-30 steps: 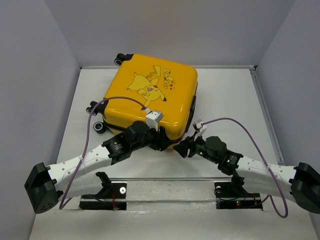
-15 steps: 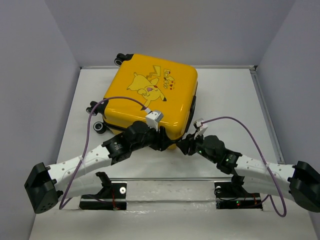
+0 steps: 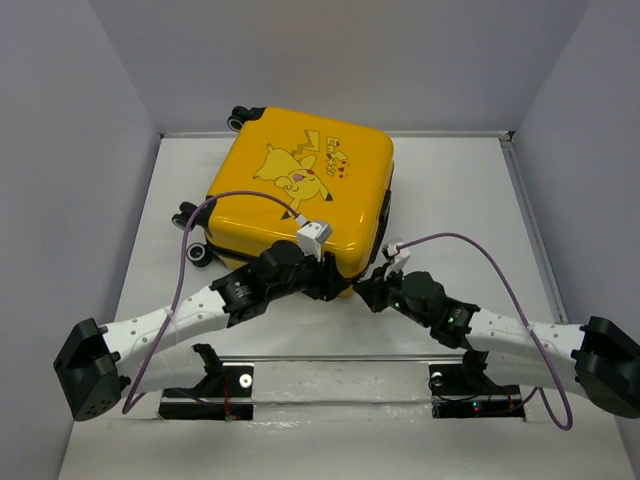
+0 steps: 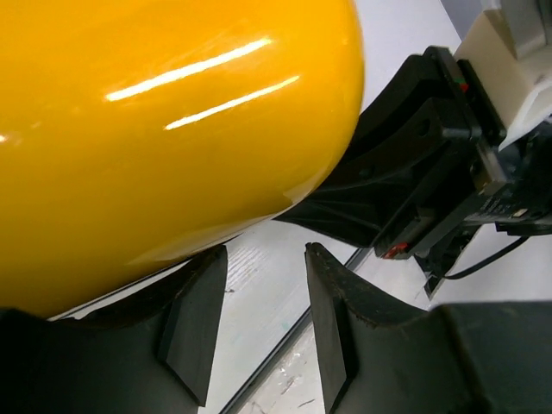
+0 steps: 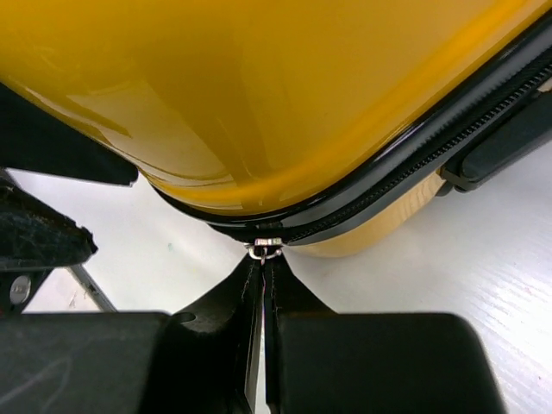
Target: Pack the luggage
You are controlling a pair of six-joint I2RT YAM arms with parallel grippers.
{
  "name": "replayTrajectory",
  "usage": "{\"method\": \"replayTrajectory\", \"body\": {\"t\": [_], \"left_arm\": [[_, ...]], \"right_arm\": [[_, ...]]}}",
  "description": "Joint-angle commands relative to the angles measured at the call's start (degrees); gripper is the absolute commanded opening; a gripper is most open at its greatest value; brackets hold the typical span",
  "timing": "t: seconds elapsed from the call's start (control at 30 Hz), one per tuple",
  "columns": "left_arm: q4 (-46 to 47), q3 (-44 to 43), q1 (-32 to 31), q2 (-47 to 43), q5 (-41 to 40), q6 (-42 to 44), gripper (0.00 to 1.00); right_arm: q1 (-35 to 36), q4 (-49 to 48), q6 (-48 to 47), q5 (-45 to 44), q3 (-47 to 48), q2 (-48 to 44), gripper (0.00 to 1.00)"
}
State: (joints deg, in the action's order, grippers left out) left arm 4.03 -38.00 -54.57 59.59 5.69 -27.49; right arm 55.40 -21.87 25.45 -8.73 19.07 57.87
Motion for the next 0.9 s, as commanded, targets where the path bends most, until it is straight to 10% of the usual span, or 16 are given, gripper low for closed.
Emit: {"method": "replayTrajectory", "body": {"t": [0.0,0.4,0.6,0.87], "left_arm": [[3.8,-6.2,-0.4,3.3,-3.4,1.6,0.52],[3.9,-20.8,-0.3,16.2,-8.0,5.0,0.49],[3.4,-25.8,0.3,20.4,-11.0,3.0,0.48],[-5.1,-25.6,13.1,5.6,-10.4,-2.2,0.93]], "right_arm": [[5.6,-2.7,-0.1,-1.5,1.0,-0.7,0.07],[22.4,-14.3,4.6,-6.4,4.5,8.8,0.07],[22.4,-45.6,8.0,-17.2,0.1,22.0,0.07],[21.8,-40.6,10.0,-19.7,0.8,23.0,0.07]]}}
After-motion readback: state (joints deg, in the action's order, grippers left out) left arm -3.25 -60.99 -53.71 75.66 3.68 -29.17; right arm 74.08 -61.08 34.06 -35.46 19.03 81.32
